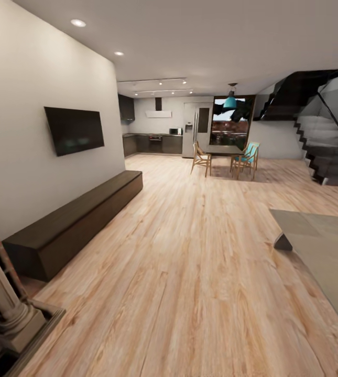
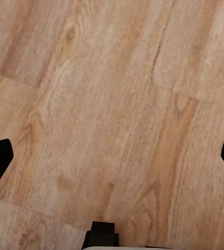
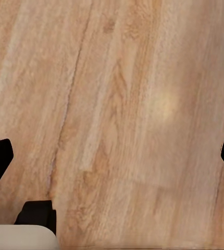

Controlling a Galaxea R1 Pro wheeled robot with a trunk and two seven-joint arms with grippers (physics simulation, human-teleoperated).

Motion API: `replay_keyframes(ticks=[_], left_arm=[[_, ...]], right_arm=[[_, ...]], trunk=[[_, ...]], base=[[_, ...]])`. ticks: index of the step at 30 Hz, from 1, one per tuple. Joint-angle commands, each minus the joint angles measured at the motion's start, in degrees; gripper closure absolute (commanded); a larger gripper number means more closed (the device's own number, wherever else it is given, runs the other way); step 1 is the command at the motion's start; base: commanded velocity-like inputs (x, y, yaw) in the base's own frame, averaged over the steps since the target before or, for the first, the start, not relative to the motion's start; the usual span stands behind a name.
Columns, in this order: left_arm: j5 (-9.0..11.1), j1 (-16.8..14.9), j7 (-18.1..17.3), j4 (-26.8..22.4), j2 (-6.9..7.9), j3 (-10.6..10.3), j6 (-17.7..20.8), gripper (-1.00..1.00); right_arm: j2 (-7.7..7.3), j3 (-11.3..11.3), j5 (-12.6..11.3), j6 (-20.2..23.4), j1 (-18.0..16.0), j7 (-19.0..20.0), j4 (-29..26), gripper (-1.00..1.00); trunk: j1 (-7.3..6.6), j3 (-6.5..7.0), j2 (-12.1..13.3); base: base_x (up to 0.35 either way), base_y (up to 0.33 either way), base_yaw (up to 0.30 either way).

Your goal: Turn on the radio receiver that's on the table in the living room.

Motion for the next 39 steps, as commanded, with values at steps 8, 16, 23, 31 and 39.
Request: replay_keyframes(ticks=[8,16,23,31,39], left_arm=[[0.0,0.0,0.0,0.0,0.00,0.0,0.0,-1.00],[0.0,0.0,0.0,0.0,0.00,0.0,0.0,-1.00],[0.0,0.0,0.0,0.0,0.00,0.0,0.0,-1.00],[0.0,0.0,0.0,0.0,0.00,0.0,0.0,-1.00],[0.0,0.0,0.0,0.0,0.05,0.0,0.0,-1.00]], right_arm=[[0.00,0.0,0.0,0.0,0.0,0.0,0.0,-1.00],[0.00,0.0,0.0,0.0,0.0,0.0,0.0,-1.00],[0.00,0.0,0.0,0.0,0.0,0.0,0.0,-1.00],[0.00,0.0,0.0,0.0,0.0,0.0,0.0,-1.00],[0.00,0.0,0.0,0.0,0.0,0.0,0.0,-1.00]], trunk=[[0.00,0.00,0.0],[0.00,0.00,0.0],[0.00,0.00,0.0],[0.00,0.00,0.0],[0.00,0.00,0.0]], base=[[0.000,0.000,-0.278],[0.000,0.000,-0.278],[0.000,0.000,-0.278],[0.000,0.000,-0.278],[0.036,0.068,-0.169]])
